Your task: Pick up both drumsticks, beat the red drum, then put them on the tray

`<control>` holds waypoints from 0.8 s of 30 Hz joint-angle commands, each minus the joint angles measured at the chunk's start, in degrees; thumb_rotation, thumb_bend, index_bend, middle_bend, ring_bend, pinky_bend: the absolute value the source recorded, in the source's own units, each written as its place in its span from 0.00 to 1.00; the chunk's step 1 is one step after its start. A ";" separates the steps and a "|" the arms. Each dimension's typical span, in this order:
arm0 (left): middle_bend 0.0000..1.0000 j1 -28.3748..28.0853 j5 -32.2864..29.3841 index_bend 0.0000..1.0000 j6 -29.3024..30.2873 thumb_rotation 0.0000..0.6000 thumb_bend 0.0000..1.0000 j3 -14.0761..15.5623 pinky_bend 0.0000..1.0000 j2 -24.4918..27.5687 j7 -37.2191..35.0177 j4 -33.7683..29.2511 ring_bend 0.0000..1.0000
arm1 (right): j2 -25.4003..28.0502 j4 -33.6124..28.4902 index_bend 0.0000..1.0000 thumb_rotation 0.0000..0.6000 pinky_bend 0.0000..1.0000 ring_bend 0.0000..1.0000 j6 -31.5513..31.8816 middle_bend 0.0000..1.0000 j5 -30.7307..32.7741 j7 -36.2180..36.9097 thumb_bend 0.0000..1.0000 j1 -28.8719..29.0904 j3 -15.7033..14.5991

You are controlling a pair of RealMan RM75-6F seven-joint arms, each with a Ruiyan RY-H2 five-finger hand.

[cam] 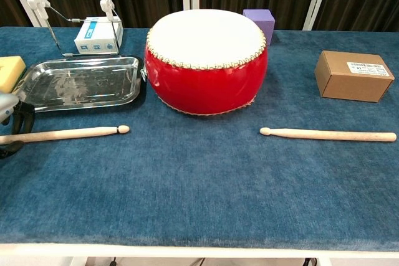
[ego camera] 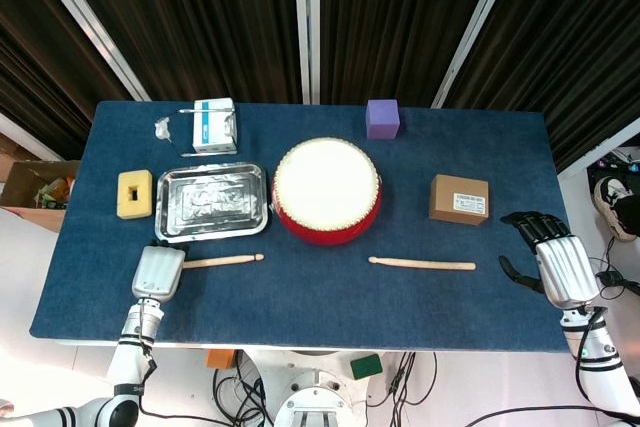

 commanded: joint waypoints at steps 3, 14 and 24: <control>0.50 -0.30 -0.22 0.48 -0.22 1.00 0.42 0.15 0.45 -0.06 0.21 -0.01 0.44 | 0.04 0.02 0.31 1.00 0.31 0.24 -0.02 0.32 0.21 0.09 0.28 -0.14 0.03; 0.57 -0.76 1.10 0.54 -1.06 1.00 0.51 1.31 0.48 0.97 -2.29 0.74 0.50 | 0.00 0.00 0.31 1.00 0.31 0.24 0.29 0.32 0.37 0.45 0.28 -0.53 0.10; 0.67 0.71 13.82 0.64 2.63 1.00 0.60 5.14 0.63 5.60 -21.56 5.86 0.60 | 0.51 -0.98 0.31 1.00 0.31 0.24 -0.80 0.33 1.20 1.49 0.30 -0.96 -0.42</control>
